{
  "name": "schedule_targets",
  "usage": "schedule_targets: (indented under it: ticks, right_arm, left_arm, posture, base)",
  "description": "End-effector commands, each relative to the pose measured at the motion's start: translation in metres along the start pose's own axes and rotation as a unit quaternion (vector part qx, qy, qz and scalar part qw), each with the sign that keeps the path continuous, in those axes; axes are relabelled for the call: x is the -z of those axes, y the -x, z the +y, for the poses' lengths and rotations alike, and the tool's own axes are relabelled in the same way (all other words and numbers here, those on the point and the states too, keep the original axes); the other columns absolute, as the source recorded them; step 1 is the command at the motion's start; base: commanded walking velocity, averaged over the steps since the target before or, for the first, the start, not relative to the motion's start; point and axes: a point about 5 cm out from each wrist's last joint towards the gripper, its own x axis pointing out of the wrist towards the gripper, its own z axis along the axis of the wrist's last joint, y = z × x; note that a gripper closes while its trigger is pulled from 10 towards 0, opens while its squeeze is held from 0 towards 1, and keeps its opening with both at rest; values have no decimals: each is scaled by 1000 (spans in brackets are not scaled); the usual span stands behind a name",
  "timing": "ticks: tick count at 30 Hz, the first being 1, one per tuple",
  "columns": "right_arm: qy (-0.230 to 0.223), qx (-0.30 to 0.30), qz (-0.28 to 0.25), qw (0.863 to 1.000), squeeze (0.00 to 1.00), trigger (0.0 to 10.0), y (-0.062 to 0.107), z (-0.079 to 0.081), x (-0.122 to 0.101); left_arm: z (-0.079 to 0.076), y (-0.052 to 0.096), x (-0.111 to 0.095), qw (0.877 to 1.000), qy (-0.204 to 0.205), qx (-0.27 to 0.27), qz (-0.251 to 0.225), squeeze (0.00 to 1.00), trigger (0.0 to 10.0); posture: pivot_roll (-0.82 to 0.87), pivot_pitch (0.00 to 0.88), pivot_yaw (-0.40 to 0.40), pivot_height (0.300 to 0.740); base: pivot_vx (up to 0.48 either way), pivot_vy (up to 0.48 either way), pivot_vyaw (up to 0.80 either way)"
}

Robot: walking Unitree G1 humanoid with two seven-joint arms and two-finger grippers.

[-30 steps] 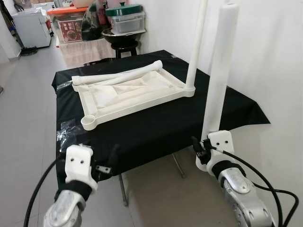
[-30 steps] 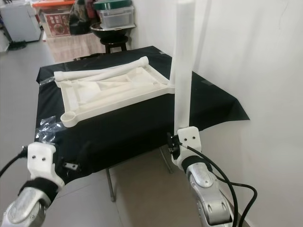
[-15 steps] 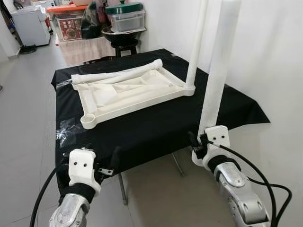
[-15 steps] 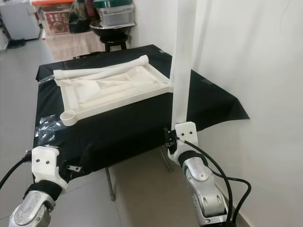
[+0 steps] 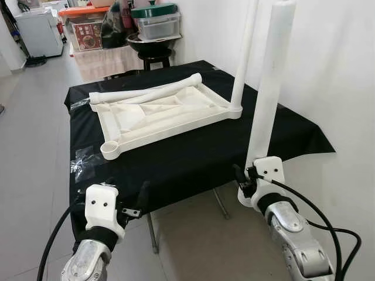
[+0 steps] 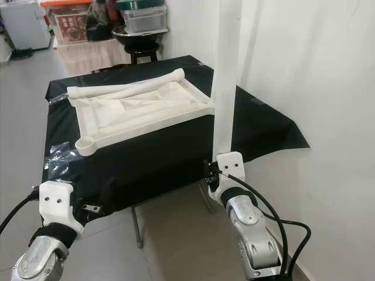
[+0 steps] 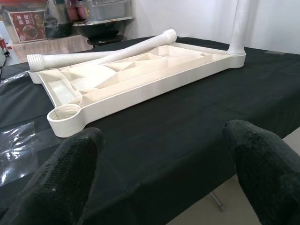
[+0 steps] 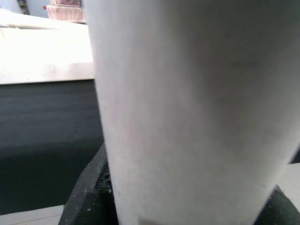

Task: Building children table

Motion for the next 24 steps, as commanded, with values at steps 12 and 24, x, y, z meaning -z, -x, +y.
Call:
schedule_targets:
  ticks: [12,24]
  right_arm:
    - [32,2,-21,999,0,10000,4,-7,-13]
    - [404,-64,-45,911,0,10000,1,36,-11]
  left_arm:
    - [-2,-4,-8,1000,-4,-7,-10,0,10000]
    - [-15,-16,-2,950,-308,41,23,0,10000]
  posture:
    - [-91,0,47,740]
    - [-88,0,62,740]
  base:
    - [0,0,0]
    - [0,0,0]
